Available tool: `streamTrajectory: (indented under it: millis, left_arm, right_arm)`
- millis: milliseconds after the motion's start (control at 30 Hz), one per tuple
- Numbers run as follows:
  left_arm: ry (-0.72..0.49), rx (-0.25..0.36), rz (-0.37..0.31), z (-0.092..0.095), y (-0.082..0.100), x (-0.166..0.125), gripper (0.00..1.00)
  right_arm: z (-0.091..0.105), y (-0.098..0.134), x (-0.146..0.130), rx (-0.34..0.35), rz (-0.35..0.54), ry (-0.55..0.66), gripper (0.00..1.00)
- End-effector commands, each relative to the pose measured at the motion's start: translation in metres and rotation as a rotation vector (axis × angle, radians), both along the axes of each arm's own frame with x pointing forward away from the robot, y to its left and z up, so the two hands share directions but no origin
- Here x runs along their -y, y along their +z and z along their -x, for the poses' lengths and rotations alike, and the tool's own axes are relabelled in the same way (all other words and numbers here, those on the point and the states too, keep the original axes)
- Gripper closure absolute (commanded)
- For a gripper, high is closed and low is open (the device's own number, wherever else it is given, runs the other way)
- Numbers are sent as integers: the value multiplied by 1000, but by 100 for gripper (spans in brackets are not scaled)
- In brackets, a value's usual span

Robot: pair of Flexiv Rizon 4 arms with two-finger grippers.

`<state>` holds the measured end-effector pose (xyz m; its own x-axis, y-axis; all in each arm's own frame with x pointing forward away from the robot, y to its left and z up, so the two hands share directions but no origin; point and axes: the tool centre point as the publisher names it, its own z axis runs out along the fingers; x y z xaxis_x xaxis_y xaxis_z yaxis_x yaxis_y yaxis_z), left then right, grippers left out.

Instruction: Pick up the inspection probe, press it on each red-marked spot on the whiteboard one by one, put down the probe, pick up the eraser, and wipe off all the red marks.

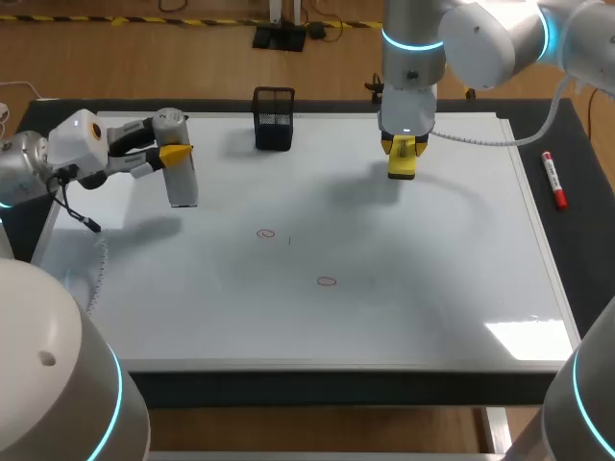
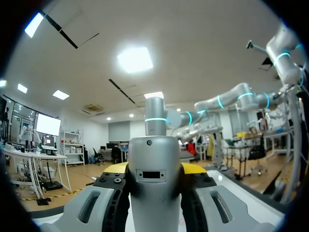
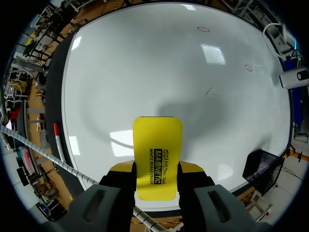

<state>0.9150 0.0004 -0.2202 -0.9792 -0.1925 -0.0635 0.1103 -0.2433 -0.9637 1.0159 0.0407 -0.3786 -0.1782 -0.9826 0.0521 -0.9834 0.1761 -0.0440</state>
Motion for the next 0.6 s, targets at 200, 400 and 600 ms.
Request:
streamTrajectory:
  millis: [200,400,600]
  left_arm:
    - [2,-1,-3,1,2,0,100]
    - [2,-1,-3,1,2,0,100]
    - [2,-1,-3,1,2,0,100]
  right_arm:
    - [1,0,2,-2,-2,14,100]
    - [14,-6,-8,-7,11,62,100]
    - [39,10,-47,29,16,114,100]
